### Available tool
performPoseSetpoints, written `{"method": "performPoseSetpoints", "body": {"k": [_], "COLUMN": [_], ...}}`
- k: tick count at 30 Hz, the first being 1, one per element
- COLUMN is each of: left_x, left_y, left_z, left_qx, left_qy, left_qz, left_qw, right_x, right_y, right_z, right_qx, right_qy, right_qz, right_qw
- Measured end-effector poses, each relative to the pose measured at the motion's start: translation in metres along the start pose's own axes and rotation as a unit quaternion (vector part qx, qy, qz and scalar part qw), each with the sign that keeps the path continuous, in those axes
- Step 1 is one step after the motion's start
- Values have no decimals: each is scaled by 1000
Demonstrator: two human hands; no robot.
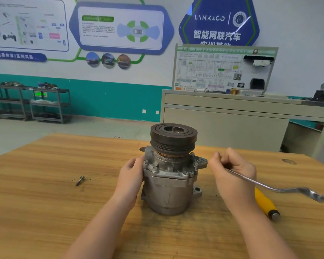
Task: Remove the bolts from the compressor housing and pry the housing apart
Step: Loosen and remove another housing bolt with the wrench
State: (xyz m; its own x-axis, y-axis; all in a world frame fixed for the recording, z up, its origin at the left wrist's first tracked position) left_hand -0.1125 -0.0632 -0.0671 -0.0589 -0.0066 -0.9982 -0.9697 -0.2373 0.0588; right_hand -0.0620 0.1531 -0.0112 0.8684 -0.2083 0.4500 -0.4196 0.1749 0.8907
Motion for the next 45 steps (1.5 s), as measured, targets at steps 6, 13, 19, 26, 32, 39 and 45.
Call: {"method": "performPoseSetpoints", "body": {"k": [6,13,19,26,32,39,45], "left_x": [0,0,0,0,-2,-2,-2], "left_y": [1,1,2,2,0,2,4], "left_z": [0,0,0,0,0,-1,-1], "left_qx": [-5,-8,-8,-1,-10,-16,-18], "left_qy": [5,8,11,14,21,20,30], "left_qz": [-2,-1,0,2,-5,3,6], "left_qw": [1000,1000,1000,1000,1000,1000,999], "right_x": [25,20,-10,-13,2,41,37], "right_y": [-6,-10,8,9,2,0,-15], "right_z": [22,22,-7,-8,4,42,33], "right_qx": [55,80,-86,-74,-21,135,54], "right_qy": [-111,-15,150,74,21,-283,-150], "right_qz": [-120,-79,150,132,68,-59,29], "right_qw": [985,994,973,986,997,948,987]}}
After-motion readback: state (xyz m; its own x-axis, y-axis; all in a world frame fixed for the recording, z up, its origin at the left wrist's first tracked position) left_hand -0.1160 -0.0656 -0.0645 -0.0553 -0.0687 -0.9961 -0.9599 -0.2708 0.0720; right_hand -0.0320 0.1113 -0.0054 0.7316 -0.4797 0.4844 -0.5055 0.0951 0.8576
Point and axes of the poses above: each hand's wrist, its own y-axis towards the middle knuckle, its own z-axis out of the palm, x = y × z, the point moved 3 cm from there along y, towards the middle knuckle, and after that the axes turned 12 degrees about y, right-handed, at the moved point
